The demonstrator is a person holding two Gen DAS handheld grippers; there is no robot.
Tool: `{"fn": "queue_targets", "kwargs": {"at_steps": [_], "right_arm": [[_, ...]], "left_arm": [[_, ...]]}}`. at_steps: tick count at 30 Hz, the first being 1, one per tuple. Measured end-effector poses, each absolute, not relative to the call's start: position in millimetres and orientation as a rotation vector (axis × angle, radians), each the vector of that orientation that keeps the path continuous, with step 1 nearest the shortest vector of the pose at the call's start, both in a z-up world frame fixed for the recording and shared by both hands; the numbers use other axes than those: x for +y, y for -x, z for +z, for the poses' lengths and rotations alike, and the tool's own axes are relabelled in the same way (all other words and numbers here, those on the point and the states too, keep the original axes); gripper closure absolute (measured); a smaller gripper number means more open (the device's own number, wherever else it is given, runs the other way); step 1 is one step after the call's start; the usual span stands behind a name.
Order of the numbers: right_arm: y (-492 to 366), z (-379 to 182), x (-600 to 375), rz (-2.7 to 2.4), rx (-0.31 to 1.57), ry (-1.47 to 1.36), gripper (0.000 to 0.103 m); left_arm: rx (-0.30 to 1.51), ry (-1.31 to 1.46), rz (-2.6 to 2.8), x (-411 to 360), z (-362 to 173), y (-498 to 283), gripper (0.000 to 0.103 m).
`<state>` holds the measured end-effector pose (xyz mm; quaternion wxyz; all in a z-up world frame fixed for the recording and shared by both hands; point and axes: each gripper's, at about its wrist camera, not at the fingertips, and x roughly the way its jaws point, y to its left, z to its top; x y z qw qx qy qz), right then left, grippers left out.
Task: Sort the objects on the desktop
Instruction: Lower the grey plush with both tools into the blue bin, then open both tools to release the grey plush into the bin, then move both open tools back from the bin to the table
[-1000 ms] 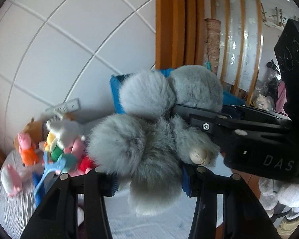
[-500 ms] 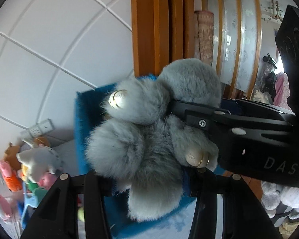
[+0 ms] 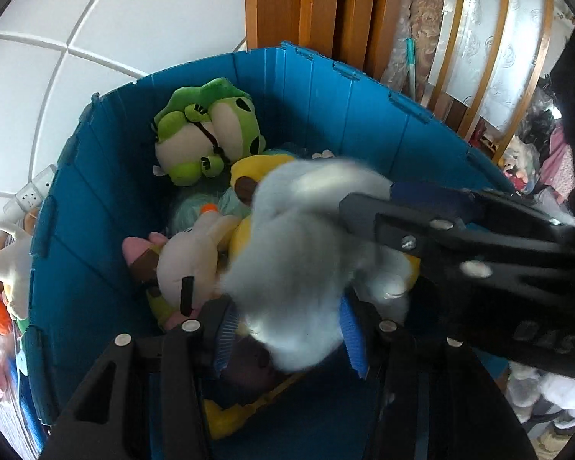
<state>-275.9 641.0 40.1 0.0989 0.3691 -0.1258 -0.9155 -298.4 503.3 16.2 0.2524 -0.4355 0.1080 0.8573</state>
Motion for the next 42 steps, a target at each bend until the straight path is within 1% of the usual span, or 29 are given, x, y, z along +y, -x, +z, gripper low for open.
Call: {"fn": "queue_targets", "kwargs": {"at_steps": [2, 3, 4, 5, 6, 7, 8, 9, 10, 11, 12, 13, 15, 19, 29, 42], "right_arm": [[277.3, 37.1, 643.3, -2.712, -0.369, -1.107, 0.054], [278.0, 35.6, 644.4, -2.714, -0.367, -1.114, 0.053], [279.4, 34.0, 646.4, -2.715, -0.37, -1.118, 0.049], [280.1, 33.3, 647.9, -2.717, -0.376, -1.116, 0.046], [279.7, 33.2, 648.4, -2.72, -0.38, -1.112, 0.044], [278.7, 33.3, 648.9, -2.727, -0.38, -1.106, 0.035], [277.2, 33.8, 649.2, -2.735, -0.379, -1.099, 0.02], [276.2, 34.4, 648.9, -2.743, -0.377, -1.093, 0.012], [274.3, 35.8, 648.2, -2.752, -0.376, -1.082, 0.002], [271.8, 37.7, 647.4, -2.76, -0.378, -1.071, 0.001], [269.1, 39.5, 646.4, -2.768, -0.378, -1.06, 0.001], [266.0, 41.2, 645.4, -2.781, -0.376, -1.053, 0.001], [261.1, 43.3, 643.2, -2.806, -0.368, -1.045, 0.001], [250.9, 45.2, 635.5, -2.839, -0.346, -1.038, 0.001], [230.1, 48.0, 602.4, -2.896, -0.226, -1.061, 0.001], [208.9, 53.3, 589.8, -2.924, -0.21, -1.046, 0.001]], "left_arm": [[0.306, 1.18, 2.341, 506.3, 18.8, 295.8, 0.056], [0.307, 1.182, 2.347, 507.7, 20.1, 295.3, 0.052], [0.306, 1.181, 2.356, 505.8, 21.3, 290.8, 0.042], [0.307, 1.173, 2.373, 503.2, 22.8, 287.7, 0.039], [0.308, 1.162, 2.394, 501.2, 24.3, 286.3, 0.031], [0.305, 1.152, 2.41, 498.5, 25.6, 284.8, 0.026], [0.299, 1.141, 2.423, 495.5, 26.8, 283.1, 0.024], [0.293, 1.135, 2.433, 492.4, 28.4, 281.5, 0.022], [0.286, 1.13, 2.44, 489.3, 30.0, 280.0, 0.021], [0.279, 1.126, 2.448, 486.2, 31.7, 278.5, 0.02], [0.274, 1.122, 2.458, 482.8, 32.9, 277.4, 0.016], [0.268, 1.119, 2.475, 478.1, 33.9, 275.5, 0.008], [0.247, 1.109, 2.498, 469.2, 35.1, 272.9, 0.0], [0.214, 1.093, 2.528, 449.3, 40.0, 263.6, 0.0], [0.204, 1.085, 2.582, 411.5, 43.2, 237.5, 0.0], [0.158, 1.063, 2.599, 385.0, 42.9, 216.7, 0.0]]}}
